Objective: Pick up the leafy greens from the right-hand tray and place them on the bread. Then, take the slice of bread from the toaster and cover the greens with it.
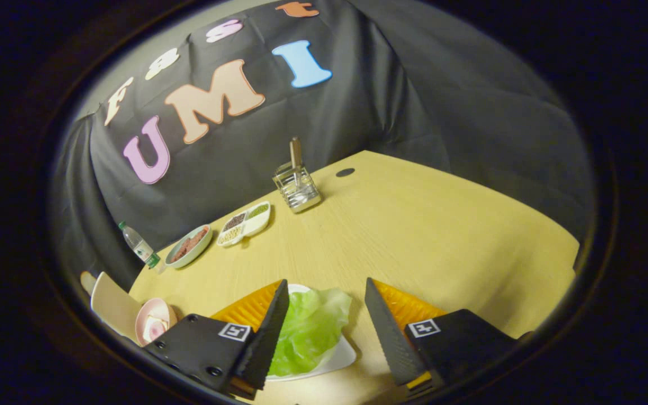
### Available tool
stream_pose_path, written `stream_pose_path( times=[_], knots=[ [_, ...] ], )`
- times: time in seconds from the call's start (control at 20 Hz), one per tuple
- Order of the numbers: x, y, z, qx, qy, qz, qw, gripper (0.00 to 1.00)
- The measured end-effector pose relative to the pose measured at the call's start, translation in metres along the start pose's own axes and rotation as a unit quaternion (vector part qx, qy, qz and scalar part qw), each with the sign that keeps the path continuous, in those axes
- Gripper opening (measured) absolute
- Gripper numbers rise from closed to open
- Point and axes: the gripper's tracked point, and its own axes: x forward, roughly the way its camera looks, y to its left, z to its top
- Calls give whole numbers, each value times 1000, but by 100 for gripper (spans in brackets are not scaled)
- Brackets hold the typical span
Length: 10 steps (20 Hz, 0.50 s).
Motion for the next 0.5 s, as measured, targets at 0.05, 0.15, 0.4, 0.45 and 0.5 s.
stream_pose_path(
  times=[0.05, 0.15, 0.4, 0.45, 0.5],
  knots=[
    [4, 1, -2, 6, 3, 5, 1000, 81],
    [11, -2, -10, 9, 18, 7, 1000, 73],
    [15, -4, -9, 28, 28, 12, 999, 51],
    [15, -4, -12, 31, 32, 13, 999, 47],
    [15, -3, -13, 33, 35, 15, 999, 43]
  ],
)
